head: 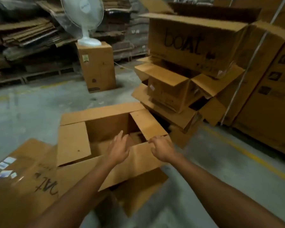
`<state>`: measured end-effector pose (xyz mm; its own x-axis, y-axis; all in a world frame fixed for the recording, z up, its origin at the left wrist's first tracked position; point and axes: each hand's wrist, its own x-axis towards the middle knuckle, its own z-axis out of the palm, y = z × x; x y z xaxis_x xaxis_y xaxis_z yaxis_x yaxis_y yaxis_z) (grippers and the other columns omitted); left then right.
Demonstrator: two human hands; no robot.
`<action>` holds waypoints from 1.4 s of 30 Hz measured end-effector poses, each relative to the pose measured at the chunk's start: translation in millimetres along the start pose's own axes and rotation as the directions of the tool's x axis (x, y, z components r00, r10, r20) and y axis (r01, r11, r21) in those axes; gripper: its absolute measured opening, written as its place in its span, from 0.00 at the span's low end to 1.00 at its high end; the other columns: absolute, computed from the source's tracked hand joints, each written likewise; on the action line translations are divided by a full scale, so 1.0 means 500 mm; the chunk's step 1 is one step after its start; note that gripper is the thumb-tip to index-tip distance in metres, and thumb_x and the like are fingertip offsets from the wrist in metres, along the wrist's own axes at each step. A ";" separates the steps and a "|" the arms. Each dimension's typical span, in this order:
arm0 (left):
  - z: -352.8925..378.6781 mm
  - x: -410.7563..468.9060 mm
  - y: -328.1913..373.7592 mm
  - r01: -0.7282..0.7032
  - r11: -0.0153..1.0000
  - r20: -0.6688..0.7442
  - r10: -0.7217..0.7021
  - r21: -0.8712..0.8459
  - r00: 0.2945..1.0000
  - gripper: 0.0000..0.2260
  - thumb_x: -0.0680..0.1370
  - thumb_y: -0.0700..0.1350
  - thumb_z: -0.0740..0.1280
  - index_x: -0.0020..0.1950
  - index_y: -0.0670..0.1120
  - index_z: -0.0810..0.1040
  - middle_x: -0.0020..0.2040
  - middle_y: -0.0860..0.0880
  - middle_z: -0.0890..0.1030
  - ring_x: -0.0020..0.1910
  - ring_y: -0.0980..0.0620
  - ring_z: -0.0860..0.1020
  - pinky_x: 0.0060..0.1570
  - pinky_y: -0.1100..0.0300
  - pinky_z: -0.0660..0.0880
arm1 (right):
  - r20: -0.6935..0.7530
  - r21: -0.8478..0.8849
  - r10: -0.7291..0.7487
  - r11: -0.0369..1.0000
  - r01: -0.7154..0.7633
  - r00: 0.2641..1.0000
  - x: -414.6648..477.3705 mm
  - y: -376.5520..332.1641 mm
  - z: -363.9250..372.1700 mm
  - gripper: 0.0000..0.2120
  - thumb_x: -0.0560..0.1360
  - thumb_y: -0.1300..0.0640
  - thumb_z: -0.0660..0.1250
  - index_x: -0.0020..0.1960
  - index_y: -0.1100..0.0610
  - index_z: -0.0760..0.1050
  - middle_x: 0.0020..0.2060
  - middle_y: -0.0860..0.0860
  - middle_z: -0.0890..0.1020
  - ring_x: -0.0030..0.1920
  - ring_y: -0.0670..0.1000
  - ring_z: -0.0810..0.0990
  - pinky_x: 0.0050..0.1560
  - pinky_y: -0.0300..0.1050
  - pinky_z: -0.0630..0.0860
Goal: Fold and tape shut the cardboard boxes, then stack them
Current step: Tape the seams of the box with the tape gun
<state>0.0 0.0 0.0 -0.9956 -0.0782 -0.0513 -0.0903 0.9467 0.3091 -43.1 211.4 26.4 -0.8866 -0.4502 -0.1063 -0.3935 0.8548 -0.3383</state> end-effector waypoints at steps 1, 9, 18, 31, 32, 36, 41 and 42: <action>0.021 -0.003 -0.019 0.034 0.999 0.040 -0.035 0.027 0.999 0.26 0.81 0.52 0.63 0.78 0.46 0.62 0.80 0.43 0.56 0.78 0.43 0.59 0.75 0.45 0.61 | 0.078 -0.001 0.024 1.000 -0.024 0.997 0.002 -0.009 0.023 0.21 0.80 0.59 0.62 0.72 0.50 0.71 0.71 0.51 0.72 0.69 0.54 0.71 0.65 0.51 0.74; 0.048 0.009 -0.070 0.071 0.996 0.193 -0.080 0.055 0.978 0.05 0.79 0.50 0.69 0.52 0.55 0.74 0.52 0.52 0.79 0.47 0.56 0.76 0.50 0.55 0.78 | 0.218 -0.042 0.067 0.997 -0.059 0.974 0.004 -0.023 0.099 0.32 0.79 0.64 0.63 0.80 0.52 0.57 0.77 0.54 0.63 0.75 0.60 0.61 0.73 0.56 0.65; -0.022 -0.029 0.158 -0.235 0.970 0.074 0.230 0.058 0.970 0.08 0.80 0.53 0.67 0.56 0.52 0.79 0.46 0.55 0.81 0.43 0.59 0.80 0.43 0.63 0.78 | -0.300 -0.167 0.062 0.979 -0.116 0.952 -0.118 0.045 -0.001 0.42 0.71 0.65 0.72 0.78 0.50 0.55 0.75 0.58 0.59 0.75 0.60 0.58 0.70 0.59 0.64; 0.234 -0.331 0.679 -0.428 0.903 0.271 0.407 0.021 0.872 0.03 0.82 0.46 0.64 0.50 0.52 0.76 0.45 0.53 0.80 0.41 0.58 0.79 0.40 0.62 0.79 | -0.191 -0.215 0.157 0.956 -0.198 0.969 -0.591 0.414 -0.021 0.10 0.80 0.56 0.64 0.60 0.54 0.78 0.58 0.53 0.77 0.61 0.55 0.70 0.50 0.51 0.65; 0.260 -0.352 0.719 -0.444 0.895 0.290 0.417 0.034 0.862 0.03 0.82 0.45 0.64 0.51 0.51 0.77 0.47 0.52 0.81 0.43 0.57 0.80 0.43 0.61 0.80 | -0.191 -0.184 0.192 0.956 -0.227 0.963 -0.631 0.446 -0.010 0.10 0.80 0.57 0.64 0.59 0.55 0.79 0.58 0.53 0.77 0.61 0.55 0.70 0.49 0.49 0.63; 0.351 -0.405 0.854 -0.523 0.847 0.373 0.457 0.093 0.807 0.04 0.82 0.45 0.64 0.54 0.48 0.78 0.45 0.52 0.80 0.41 0.55 0.79 0.38 0.62 0.78 | -0.205 -0.083 0.329 0.933 -0.351 0.922 -0.742 0.563 0.036 0.11 0.79 0.58 0.64 0.60 0.56 0.79 0.58 0.54 0.77 0.62 0.56 0.71 0.48 0.49 0.65; 0.436 -0.391 0.943 -0.458 0.885 0.368 0.398 0.088 0.841 0.03 0.81 0.43 0.65 0.51 0.48 0.79 0.40 0.53 0.77 0.39 0.54 0.80 0.43 0.57 0.81 | -0.240 0.184 0.523 0.852 -0.491 0.818 -0.771 0.633 0.099 0.15 0.80 0.64 0.62 0.66 0.57 0.74 0.81 0.58 0.51 0.81 0.58 0.46 0.75 0.57 0.64; 0.448 -0.383 0.956 -0.424 0.903 0.371 0.370 0.074 0.852 0.03 0.81 0.43 0.65 0.50 0.47 0.79 0.39 0.52 0.77 0.39 0.54 0.80 0.42 0.57 0.81 | -0.219 0.263 0.591 0.802 -0.537 0.776 -0.766 0.633 0.112 0.16 0.82 0.62 0.61 0.68 0.55 0.72 0.81 0.57 0.44 0.81 0.59 0.45 0.74 0.58 0.65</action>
<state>153.1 537.7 -55.1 -0.8724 0.3993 -0.2818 0.3425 0.9108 0.2303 185.6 639.8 -92.1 -0.9740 0.2129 -0.0773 0.2243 0.8591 -0.4600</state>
